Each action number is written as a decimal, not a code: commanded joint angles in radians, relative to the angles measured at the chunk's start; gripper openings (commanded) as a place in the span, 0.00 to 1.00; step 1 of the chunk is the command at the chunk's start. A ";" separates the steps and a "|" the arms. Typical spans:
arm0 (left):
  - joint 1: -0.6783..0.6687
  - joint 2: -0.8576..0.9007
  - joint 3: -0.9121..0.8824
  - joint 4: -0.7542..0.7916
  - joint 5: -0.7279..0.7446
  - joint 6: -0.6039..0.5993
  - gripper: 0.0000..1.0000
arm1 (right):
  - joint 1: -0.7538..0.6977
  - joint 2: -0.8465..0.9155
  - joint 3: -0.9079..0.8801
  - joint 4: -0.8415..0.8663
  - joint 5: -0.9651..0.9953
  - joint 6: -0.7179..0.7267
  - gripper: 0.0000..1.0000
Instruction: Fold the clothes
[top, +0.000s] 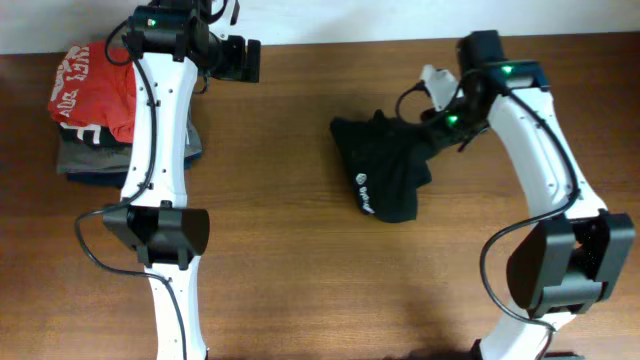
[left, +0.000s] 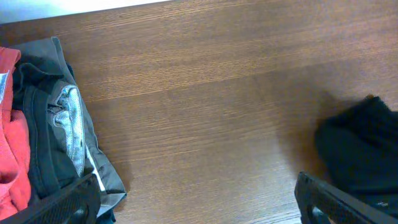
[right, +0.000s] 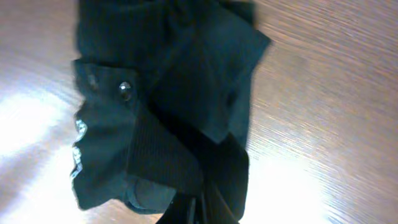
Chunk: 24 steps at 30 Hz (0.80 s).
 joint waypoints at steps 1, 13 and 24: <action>0.000 0.002 0.010 -0.004 -0.008 0.027 0.99 | -0.063 0.049 -0.027 0.010 0.040 -0.008 0.04; 0.000 0.003 0.010 -0.011 -0.007 0.027 0.99 | -0.109 0.171 -0.023 0.089 0.023 0.047 0.71; -0.087 0.003 0.010 -0.014 0.083 0.208 0.99 | -0.159 0.168 0.116 -0.105 -0.234 0.045 0.77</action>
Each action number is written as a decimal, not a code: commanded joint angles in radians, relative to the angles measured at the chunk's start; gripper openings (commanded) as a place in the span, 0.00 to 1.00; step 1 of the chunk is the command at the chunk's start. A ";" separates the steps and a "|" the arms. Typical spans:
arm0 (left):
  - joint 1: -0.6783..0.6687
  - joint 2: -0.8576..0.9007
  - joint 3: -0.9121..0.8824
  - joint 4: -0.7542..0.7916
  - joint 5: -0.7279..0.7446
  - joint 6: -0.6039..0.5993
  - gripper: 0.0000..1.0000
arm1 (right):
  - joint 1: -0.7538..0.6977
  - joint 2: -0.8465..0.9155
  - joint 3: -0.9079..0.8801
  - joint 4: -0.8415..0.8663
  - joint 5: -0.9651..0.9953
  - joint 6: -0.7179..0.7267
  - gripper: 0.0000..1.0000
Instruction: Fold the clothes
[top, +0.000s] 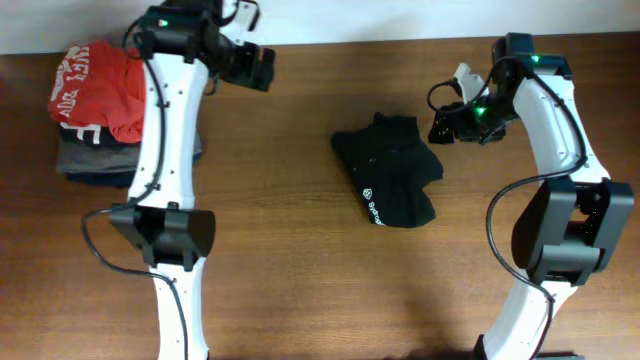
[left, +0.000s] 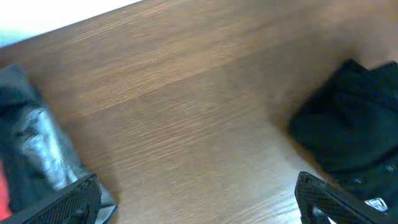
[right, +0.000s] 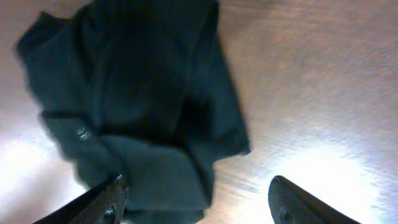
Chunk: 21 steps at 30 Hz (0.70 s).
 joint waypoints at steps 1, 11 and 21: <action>-0.053 0.003 0.010 0.007 0.023 0.069 0.99 | -0.004 -0.009 -0.002 -0.060 -0.087 0.007 0.69; 0.053 0.003 0.010 0.045 -0.002 0.012 0.99 | 0.166 -0.029 -0.008 -0.101 -0.085 -0.003 0.18; 0.072 0.003 0.010 0.032 -0.002 0.012 0.99 | 0.188 -0.024 -0.230 0.243 0.081 0.058 0.04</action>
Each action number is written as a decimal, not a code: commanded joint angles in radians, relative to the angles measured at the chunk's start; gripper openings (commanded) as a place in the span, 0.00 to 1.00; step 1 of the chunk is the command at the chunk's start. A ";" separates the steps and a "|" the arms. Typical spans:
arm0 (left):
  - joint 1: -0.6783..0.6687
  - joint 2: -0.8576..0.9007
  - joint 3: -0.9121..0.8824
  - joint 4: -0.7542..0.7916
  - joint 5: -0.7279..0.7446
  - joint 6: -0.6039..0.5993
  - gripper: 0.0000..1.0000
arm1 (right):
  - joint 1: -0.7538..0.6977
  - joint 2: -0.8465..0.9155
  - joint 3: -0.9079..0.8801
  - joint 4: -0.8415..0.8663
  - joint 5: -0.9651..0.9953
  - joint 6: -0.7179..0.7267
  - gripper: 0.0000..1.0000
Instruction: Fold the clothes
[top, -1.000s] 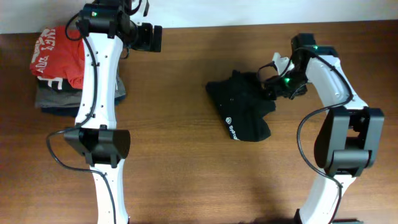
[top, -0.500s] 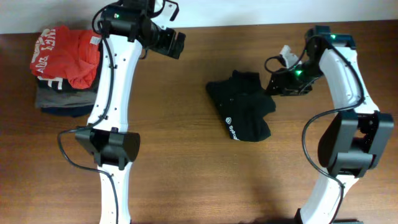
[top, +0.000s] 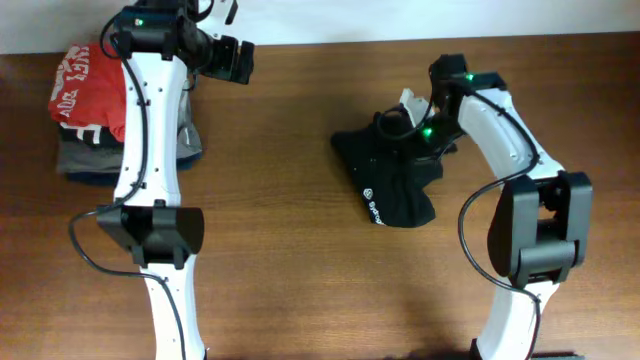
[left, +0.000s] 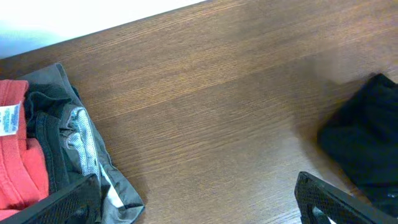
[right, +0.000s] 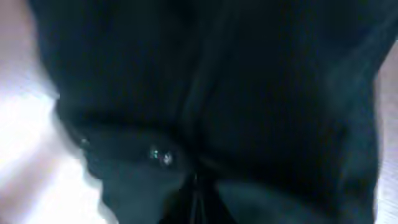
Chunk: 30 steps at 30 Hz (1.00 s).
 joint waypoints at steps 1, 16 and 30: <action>-0.003 0.004 0.010 -0.002 0.000 -0.013 0.99 | -0.016 -0.010 -0.118 0.198 0.089 0.049 0.04; -0.014 0.006 0.001 -0.026 0.000 -0.013 0.99 | -0.109 0.083 -0.195 0.332 0.018 0.116 0.04; -0.290 0.007 -0.064 0.095 0.054 -0.093 0.99 | -0.325 -0.028 0.438 -0.105 -0.006 0.267 0.55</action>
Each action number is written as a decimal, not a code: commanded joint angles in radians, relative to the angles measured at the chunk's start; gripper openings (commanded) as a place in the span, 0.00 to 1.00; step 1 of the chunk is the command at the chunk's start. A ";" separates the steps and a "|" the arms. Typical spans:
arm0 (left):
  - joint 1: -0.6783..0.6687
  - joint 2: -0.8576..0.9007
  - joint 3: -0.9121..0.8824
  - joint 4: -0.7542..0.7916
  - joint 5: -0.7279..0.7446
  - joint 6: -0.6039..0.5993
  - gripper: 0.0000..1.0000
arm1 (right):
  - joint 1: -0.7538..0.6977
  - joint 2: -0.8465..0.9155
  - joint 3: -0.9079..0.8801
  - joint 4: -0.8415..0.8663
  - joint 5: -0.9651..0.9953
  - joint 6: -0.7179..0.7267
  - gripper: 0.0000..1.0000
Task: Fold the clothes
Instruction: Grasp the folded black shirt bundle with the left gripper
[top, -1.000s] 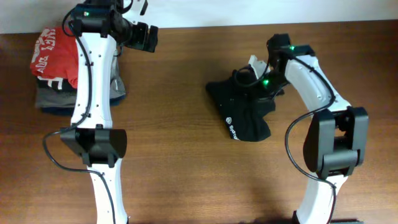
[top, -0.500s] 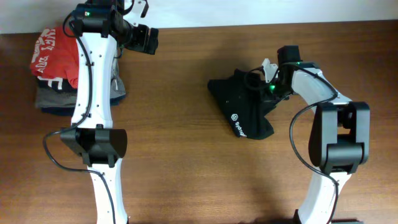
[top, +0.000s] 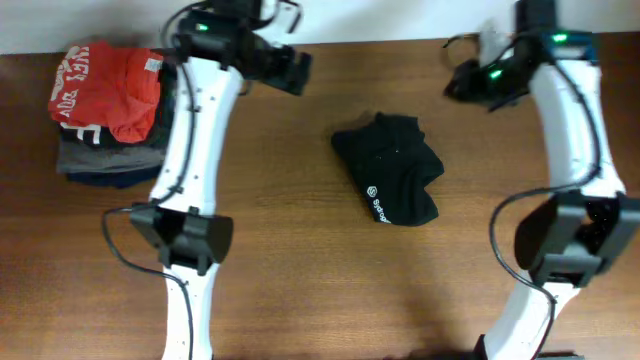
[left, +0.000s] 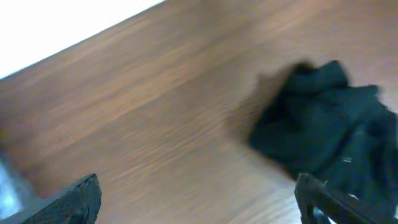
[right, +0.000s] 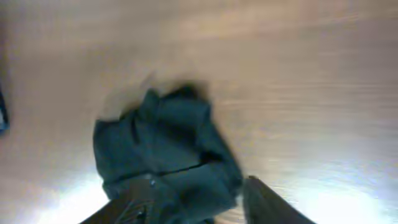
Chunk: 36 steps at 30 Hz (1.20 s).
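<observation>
A black garment (top: 388, 180) with a small white logo lies bunched in a compact bundle at the table's middle. My right gripper (top: 463, 82) hangs open, up and to the back right of it. In the right wrist view the garment (right: 166, 152) shows below between the spread fingers (right: 264, 202), nothing held. My left gripper (top: 293, 70) is open to the back left of the bundle. The left wrist view shows the garment (left: 320, 137) at right, beyond the wide-apart fingers (left: 78, 198).
A stack of folded clothes (top: 98, 115), red shirt on top over grey and dark ones, sits at the back left corner. The brown wooden table (top: 300, 280) ends at a white wall along the back edge.
My right gripper was down on the black garment with jaws together; now it is open and away at the back right. My left gripper has shifted right, from beside the stack toward the garment.
My right gripper was shut on the garment's right part, then open just right of it, then down on it again, and now open and away. The garment went from spread and lifted to a compact bundle. My left gripper stayed open at the back throughout.
</observation>
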 joint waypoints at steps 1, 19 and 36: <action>-0.117 0.009 -0.074 0.087 0.031 -0.109 0.99 | -0.130 -0.021 0.035 -0.009 0.021 0.085 0.58; -0.566 0.230 -0.220 0.169 -0.083 -0.177 0.97 | -0.304 -0.019 0.033 -0.090 0.082 0.080 0.65; -0.401 0.314 -0.220 -0.102 -0.603 -0.076 0.99 | -0.304 -0.019 0.033 -0.093 0.105 0.080 0.65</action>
